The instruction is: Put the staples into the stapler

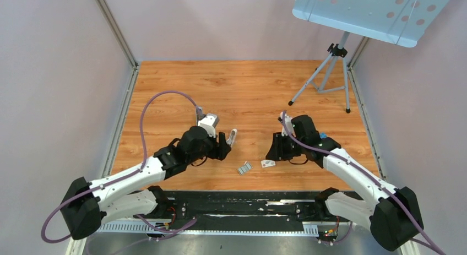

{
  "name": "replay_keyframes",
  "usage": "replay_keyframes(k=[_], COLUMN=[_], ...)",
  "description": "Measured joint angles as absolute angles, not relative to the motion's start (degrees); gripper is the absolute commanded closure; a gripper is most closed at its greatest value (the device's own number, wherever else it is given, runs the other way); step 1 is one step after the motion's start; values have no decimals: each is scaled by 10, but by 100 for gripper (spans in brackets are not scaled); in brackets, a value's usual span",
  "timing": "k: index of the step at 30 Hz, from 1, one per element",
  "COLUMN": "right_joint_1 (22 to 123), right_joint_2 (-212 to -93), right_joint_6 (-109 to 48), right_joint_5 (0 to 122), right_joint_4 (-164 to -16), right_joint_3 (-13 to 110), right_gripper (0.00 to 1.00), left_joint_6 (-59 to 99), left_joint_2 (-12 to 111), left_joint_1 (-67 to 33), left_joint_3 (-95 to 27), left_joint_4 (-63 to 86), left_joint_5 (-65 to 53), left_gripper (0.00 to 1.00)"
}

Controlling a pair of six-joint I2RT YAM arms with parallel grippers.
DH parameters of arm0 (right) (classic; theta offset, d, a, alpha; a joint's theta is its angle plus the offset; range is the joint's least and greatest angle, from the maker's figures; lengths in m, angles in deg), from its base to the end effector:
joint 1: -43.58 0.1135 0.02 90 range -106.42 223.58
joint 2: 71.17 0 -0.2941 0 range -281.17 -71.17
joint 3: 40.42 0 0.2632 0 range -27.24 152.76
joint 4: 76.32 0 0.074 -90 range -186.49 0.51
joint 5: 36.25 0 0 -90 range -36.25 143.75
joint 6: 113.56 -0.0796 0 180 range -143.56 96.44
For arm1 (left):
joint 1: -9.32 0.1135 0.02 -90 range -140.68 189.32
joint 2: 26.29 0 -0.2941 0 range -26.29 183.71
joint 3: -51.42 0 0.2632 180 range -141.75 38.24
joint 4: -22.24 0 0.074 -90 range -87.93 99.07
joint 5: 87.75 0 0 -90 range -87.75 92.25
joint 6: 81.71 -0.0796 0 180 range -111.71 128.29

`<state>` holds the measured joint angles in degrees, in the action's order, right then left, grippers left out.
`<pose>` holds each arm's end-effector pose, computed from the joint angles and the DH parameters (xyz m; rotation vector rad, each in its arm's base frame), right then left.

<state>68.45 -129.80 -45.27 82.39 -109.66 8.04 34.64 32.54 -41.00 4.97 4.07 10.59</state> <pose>0.1929 0.1315 0.2191 -0.3306 2.4016 0.9743 0.1726 -0.1900 0.2311 0.3612 2.1354 -0.6426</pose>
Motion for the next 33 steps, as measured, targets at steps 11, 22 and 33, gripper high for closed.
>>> replay_keyframes(k=[11, 22, 33], right_joint_1=[900, 947, 947], right_joint_2=[-1371, -1447, -1437], right_joint_6=[-486, -501, -510], right_joint_5=[673, 619, 610], right_joint_4=[-1063, -1034, -1030], right_joint_3=[126, 158, 163], right_gripper=[66, 69, 69], left_joint_6=[429, 414, 374], left_joint_2=[257, 356, 514], left_joint_1=[-347, -343, -343], left_joint_3=[121, 87, 16], left_joint_4=[-10, -17, 13], left_joint_5=[71, 168, 238], left_gripper=[45, 63, 70])
